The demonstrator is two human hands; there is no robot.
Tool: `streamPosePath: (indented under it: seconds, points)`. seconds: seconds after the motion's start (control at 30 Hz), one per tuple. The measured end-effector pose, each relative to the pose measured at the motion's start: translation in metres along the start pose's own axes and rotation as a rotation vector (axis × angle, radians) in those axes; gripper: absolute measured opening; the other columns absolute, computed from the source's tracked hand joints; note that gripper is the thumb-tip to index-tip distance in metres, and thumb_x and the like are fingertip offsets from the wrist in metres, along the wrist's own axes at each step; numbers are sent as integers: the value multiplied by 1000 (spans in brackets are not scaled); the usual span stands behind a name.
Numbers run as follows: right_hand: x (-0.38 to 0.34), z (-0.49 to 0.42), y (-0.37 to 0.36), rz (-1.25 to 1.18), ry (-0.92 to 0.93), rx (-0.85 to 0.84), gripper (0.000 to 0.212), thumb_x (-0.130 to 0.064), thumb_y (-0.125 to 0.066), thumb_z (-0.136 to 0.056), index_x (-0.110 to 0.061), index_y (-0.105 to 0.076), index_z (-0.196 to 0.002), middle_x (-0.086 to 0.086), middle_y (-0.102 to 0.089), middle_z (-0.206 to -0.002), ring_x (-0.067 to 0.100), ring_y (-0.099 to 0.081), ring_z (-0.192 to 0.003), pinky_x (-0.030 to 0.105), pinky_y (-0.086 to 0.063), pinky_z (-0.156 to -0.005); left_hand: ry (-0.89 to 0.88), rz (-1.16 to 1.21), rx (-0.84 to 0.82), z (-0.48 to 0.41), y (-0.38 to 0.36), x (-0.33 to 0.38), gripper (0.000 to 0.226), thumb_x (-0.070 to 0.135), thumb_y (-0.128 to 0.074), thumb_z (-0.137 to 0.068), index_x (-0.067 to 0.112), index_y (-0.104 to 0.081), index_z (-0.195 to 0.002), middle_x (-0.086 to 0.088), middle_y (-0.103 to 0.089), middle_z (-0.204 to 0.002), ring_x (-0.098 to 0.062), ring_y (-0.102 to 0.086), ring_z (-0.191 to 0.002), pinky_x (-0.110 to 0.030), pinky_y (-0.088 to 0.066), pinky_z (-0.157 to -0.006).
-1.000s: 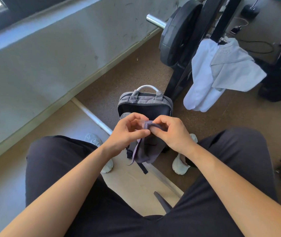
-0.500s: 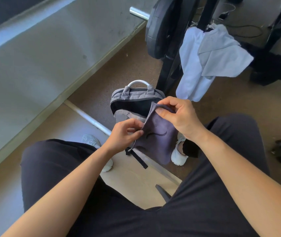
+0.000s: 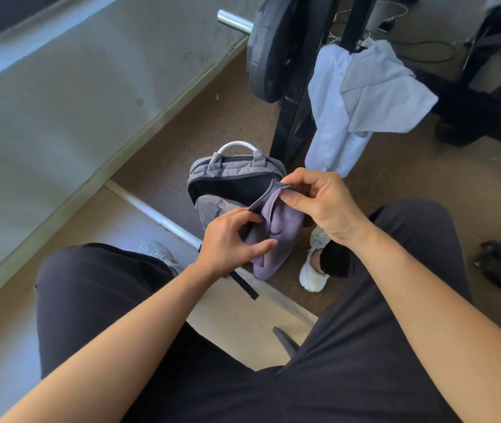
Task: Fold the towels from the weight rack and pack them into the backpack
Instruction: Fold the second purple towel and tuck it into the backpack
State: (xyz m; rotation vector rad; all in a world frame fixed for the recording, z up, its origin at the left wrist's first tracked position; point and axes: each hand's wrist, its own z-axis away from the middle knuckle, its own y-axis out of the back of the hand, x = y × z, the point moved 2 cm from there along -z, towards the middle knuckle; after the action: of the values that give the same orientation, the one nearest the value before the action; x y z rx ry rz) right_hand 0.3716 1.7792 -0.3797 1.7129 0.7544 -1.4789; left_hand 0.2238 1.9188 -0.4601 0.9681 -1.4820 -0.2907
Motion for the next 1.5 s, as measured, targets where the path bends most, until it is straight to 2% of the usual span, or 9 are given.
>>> streamPosePath:
  seconds: [0.23, 0.37, 0.53, 0.7, 0.93, 1.07, 1.2, 1.37, 1.5]
  points:
    - [-1, 1, 1, 14, 14, 58, 16, -1, -75, -86, -15, -75, -93, -8, -74, -82, 7, -69, -82, 21, -54, -76, 30, -8, 205, -6, -5, 16, 23, 34, -66, -86, 16, -80, -89, 6, -75, -98, -9, -68, -85, -25, -53, -71]
    - [1, 1, 7, -35, 10, 90, 15, 0, -74, -87, -13, -75, -96, -10, -76, -84, 6, -70, -87, 21, -53, -82, -8, 3, 52, -10, -12, 1, 21, 27, -64, -91, 15, -80, -85, 5, -72, -96, -14, -66, -83, -33, -53, -69]
    - [0, -1, 17, -168, 2, 83, 18, -3, -67, -89, -17, -76, -94, -10, -75, -86, 8, -68, -89, 22, -52, -84, -19, -64, -196, -7, -25, -20, 38, 43, -58, -96, 12, -80, -88, -2, -67, -102, -23, -64, -90, -33, -49, -70]
    - [7, -4, 31, -166, -36, 190, 21, -5, -69, -91, -23, -79, -92, -5, -76, -88, 11, -68, -90, 26, -54, -84, -7, -161, -303, 0, -26, -43, 33, 33, -67, -97, 7, -70, -76, -2, -46, -85, -23, -49, -74, -31, -36, -64]
    - [33, -8, 64, 212, -123, 468, 13, -14, -74, -90, -10, -76, -102, 0, -74, -90, 7, -66, -86, 24, -54, -82, 91, -270, -323, -1, 11, -65, 32, 29, -71, -97, 4, -70, -76, -3, -51, -78, -26, -50, -71, -39, -45, -64]
    - [40, -6, 76, 451, -246, 417, 21, -21, -71, -93, -10, -73, -110, 3, -71, -95, 14, -64, -89, 26, -52, -82, 137, -232, -198, 1, 56, -65, 2, 14, -80, -88, 12, -81, -89, 9, -58, -78, -23, -59, -74, -35, -44, -69]
    - [47, -6, 77, 511, -338, 377, 20, -22, -66, -96, -8, -70, -108, 10, -74, -94, 25, -69, -89, 43, -58, -85, 349, -256, 73, 6, 86, -63, 13, 17, -82, -85, 23, -83, -97, 4, -70, -74, -24, -68, -76, -32, -46, -70]
    - [52, -6, 64, 461, -446, 277, 17, -19, -59, -101, -4, -63, -107, 16, -68, -91, 21, -64, -67, 29, -57, -54, 349, -13, 467, 9, 98, -52, 23, 14, -78, -86, 22, -74, -106, 4, -73, -86, -15, -70, -76, -16, -49, -76]
    - [50, -8, 52, 125, -329, 365, 6, -11, -56, -102, -6, -60, -103, 14, -67, -100, 20, -69, -96, 22, -60, -78, 317, -15, 609, 14, 106, -52, 26, 16, -73, -89, 16, -74, -115, -4, -75, -93, -17, -66, -78, -30, -52, -81]
